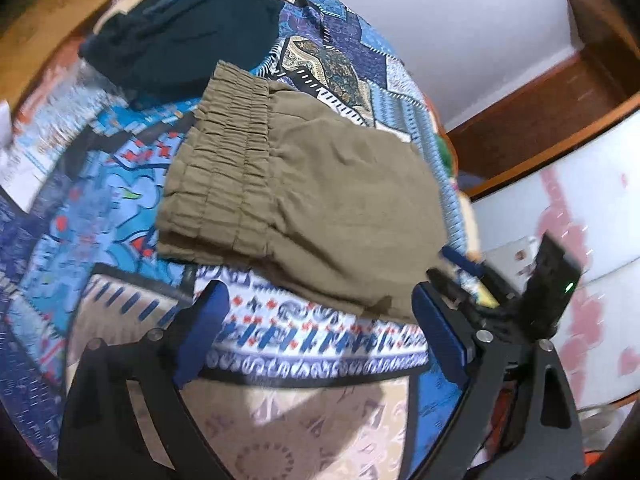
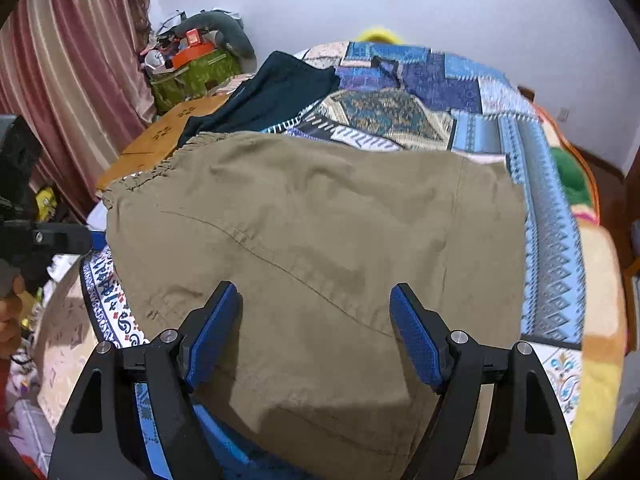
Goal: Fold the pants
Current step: 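Grasp the khaki waistband with the left tool and lift it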
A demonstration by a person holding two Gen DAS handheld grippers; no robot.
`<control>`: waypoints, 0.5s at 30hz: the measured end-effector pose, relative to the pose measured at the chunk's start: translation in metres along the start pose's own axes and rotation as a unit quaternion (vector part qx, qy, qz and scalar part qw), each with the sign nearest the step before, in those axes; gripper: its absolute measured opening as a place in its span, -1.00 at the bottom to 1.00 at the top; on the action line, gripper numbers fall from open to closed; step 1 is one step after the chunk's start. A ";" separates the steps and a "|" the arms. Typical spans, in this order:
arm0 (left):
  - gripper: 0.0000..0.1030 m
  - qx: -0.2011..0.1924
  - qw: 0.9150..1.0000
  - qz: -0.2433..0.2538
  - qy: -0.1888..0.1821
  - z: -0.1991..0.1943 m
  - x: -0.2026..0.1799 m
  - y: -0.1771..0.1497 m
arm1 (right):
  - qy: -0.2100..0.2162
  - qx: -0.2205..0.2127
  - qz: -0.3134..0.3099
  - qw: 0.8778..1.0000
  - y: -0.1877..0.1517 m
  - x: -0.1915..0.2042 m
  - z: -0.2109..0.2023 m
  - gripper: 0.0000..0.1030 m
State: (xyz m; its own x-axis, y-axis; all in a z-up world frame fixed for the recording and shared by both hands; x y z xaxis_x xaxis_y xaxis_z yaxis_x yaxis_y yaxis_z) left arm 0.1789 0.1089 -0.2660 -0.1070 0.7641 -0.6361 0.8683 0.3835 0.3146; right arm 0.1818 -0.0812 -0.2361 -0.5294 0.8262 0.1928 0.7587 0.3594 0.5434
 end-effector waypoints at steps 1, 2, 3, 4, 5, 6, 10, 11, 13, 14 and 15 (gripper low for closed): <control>0.85 -0.001 1.000 -0.011 -0.013 0.001 0.003 0.004 | 0.004 0.002 0.003 1.000 -0.001 0.000 0.001 0.46; 0.86 -0.002 1.000 -0.019 -0.022 0.003 0.006 0.006 | 0.007 0.004 0.005 1.000 -0.002 0.000 0.002 0.46; 0.87 -0.002 0.999 -0.028 -0.032 0.005 0.008 0.010 | 0.010 0.004 0.006 1.000 -0.003 0.001 0.003 0.46; 0.87 -0.004 0.998 -0.041 -0.041 0.008 0.012 0.015 | 0.012 0.004 0.008 1.000 -0.004 0.001 0.003 0.46; 0.87 -0.005 0.998 -0.046 -0.044 0.010 0.013 0.019 | 0.014 0.005 0.009 1.000 -0.005 0.001 0.003 0.46; 0.87 -0.006 0.998 -0.049 -0.043 0.012 0.014 0.022 | 0.015 0.005 0.010 1.000 -0.005 0.001 0.003 0.46; 0.67 -0.016 0.999 -0.037 0.006 0.021 0.012 0.035 | 0.023 0.004 0.015 1.000 -0.007 0.001 0.002 0.46; 0.57 -0.022 0.999 -0.025 0.039 0.022 0.012 0.037 | 0.023 0.003 0.016 1.000 -0.007 0.000 0.002 0.46; 0.13 -0.030 0.995 -0.007 0.091 0.022 0.013 0.039 | 0.020 0.001 0.016 1.000 -0.006 0.000 0.000 0.46; 0.08 -0.036 0.994 0.002 0.106 0.021 0.013 0.039 | 0.018 0.000 0.015 1.000 -0.006 0.000 -0.001 0.46; -0.06 -0.042 0.993 0.010 0.111 0.017 0.011 0.039 | 0.015 -0.003 0.016 1.000 -0.007 0.000 -0.003 0.46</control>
State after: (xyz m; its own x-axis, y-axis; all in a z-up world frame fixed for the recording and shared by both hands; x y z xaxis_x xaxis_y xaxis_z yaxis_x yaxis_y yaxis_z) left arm 0.2194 0.1235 -0.2729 -0.2018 0.8644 -0.4605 0.8290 0.4011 0.3897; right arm 0.1754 -0.0851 -0.2369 -0.5168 0.8233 0.2346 0.7729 0.3309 0.5414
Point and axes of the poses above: each gripper's, at about its wrist camera, not at the fingertips, and z roughly the way its jaws point, x to its left, y to its top, the point moved 6 cm from there along z, roughly the way its jaws point, and after that the axes turned 3 degrees about -y, right-handed, at the moved point
